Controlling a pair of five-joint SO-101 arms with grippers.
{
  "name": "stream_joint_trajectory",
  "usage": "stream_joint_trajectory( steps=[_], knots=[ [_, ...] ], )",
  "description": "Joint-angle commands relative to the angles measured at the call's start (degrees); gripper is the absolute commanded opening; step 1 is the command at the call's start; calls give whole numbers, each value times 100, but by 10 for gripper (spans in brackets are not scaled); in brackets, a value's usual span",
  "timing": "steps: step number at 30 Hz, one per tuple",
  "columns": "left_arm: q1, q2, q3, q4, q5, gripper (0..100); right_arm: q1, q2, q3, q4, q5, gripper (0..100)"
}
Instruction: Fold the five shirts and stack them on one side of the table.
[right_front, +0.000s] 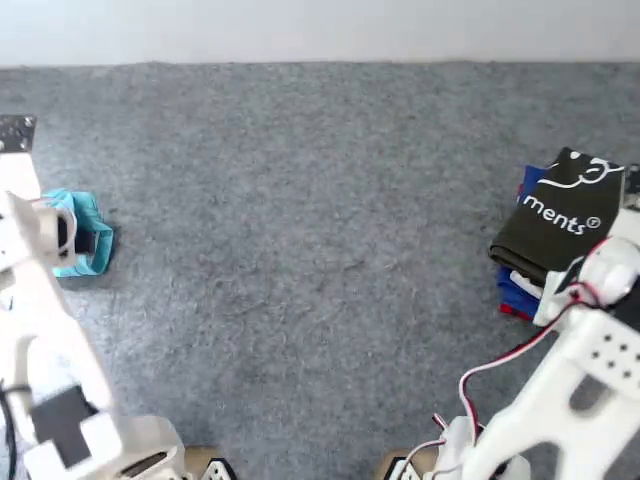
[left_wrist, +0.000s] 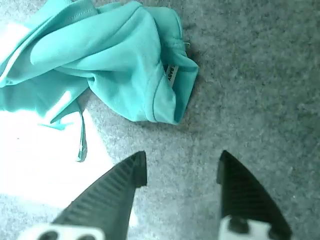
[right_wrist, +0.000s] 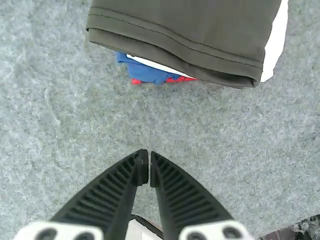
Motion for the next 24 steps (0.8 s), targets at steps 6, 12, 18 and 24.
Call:
stream_joint_trajectory(
  steps=[6,12,18,24],
  knots=[
    [44,2303,-2000,-9,-26,251,-40,-989,431,215,-44,9],
    [44,3912,-3196,44,9,250,-31,-1578,703,215,-44,9],
    [158,4237,-4171,396,220,60,-31,-1956,818,215,-44,9],
    [554,4237,-5059,1538,26,12,-31,-2114,818,215,-44,9]
  ],
)
